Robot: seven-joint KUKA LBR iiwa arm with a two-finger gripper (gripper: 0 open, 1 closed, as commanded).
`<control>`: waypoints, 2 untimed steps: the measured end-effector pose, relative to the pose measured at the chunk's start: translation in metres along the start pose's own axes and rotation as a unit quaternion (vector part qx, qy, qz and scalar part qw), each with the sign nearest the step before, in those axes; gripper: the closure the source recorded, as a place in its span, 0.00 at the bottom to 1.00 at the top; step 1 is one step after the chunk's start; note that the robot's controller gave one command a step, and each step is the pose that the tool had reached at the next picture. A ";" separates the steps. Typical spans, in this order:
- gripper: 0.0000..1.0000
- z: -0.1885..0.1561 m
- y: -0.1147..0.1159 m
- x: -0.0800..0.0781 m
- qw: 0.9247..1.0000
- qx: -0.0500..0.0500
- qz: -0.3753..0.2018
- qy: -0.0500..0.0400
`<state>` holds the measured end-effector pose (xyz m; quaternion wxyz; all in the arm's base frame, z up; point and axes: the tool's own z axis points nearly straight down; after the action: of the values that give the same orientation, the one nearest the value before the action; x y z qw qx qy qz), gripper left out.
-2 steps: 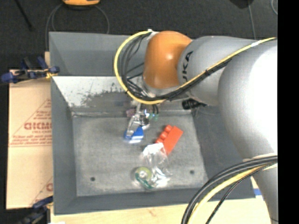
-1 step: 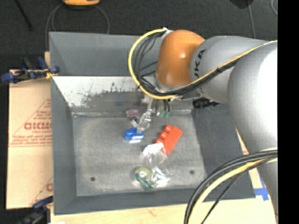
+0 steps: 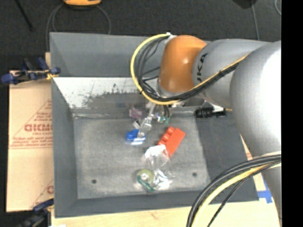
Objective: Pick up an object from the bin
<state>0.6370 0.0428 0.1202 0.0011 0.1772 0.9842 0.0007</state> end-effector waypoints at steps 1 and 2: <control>0.00 0.033 0.001 0.000 0.998 -0.001 0.066 -0.003; 0.00 0.043 -0.001 -0.012 0.997 -0.002 0.072 0.002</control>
Offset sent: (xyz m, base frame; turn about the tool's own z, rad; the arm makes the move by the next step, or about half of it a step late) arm -0.0026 0.0018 -0.0502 0.1411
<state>0.6476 0.0376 0.0774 -0.0006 0.2476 0.9689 0.0028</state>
